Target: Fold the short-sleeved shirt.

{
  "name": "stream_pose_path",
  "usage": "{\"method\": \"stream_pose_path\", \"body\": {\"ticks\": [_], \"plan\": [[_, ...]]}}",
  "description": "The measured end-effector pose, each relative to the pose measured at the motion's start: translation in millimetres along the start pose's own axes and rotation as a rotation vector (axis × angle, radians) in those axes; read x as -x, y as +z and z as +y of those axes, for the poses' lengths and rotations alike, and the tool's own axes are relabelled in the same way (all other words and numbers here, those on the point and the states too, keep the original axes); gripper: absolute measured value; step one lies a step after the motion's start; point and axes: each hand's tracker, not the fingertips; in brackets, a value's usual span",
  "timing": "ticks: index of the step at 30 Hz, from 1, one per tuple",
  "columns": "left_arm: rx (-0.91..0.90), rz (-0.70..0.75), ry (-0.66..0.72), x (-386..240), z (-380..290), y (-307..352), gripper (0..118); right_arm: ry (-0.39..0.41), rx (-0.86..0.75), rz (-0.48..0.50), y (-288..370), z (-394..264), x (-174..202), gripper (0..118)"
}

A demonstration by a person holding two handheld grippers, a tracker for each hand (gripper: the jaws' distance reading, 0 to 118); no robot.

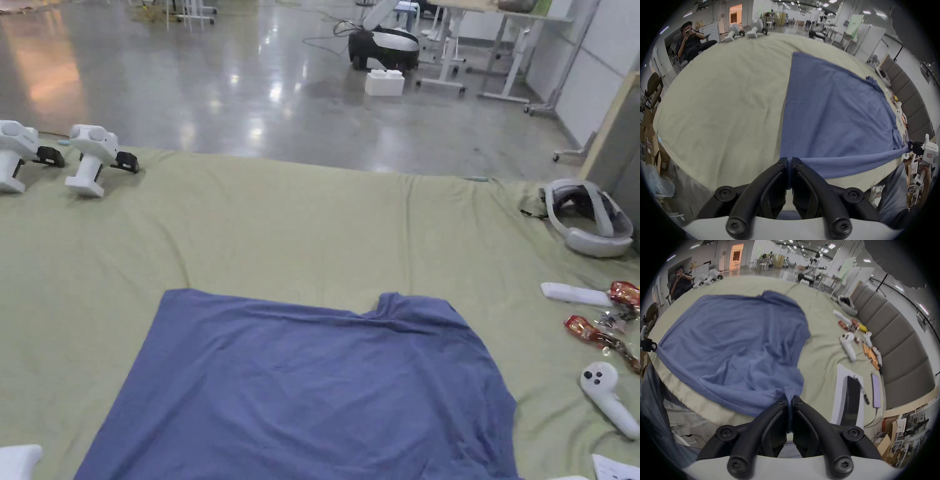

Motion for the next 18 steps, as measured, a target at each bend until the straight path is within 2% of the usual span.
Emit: {"method": "stream_pose_path", "body": {"ticks": [4,6,7,8,9,10,13,14,18], "plan": [[0.032,0.018,-0.002,-7.3,-0.6,-8.2,8,-0.017,0.052,0.011,-14.4,-7.1,0.9,8],[0.033,0.033,0.005,-10.1,2.5,-5.2,20,-0.029,0.056,0.013,-12.6,-7.8,-0.4,28],[0.027,0.079,0.006,-10.9,4.1,-1.4,26,-0.032,0.049,0.002,-8.3,-8.0,-1.1,30],[0.018,0.095,0.004,-8.2,5.1,-0.4,42,-0.035,0.036,-0.003,-4.0,-6.4,-2.8,37],[0.002,0.128,-0.005,-8.8,7.2,3.7,50,-0.048,0.009,-0.006,4.3,-3.5,-5.8,55],[-0.023,0.146,-0.02,-11.0,9.6,9.6,51,-0.06,-0.009,0.004,11.5,0.8,-8.5,69],[-0.148,0.165,-0.064,-21.8,20.4,32.0,56,-0.121,-0.14,0.019,34.9,17.6,-16.1,70],[-0.203,0.156,-0.089,-27.4,24.6,40.5,67,-0.13,-0.179,0.026,41.0,23.9,-17.0,70],[-0.459,0.096,-0.128,-48.5,38.6,68.4,68,-0.173,-0.365,0.013,59.2,53.0,-10.4,70]]}}
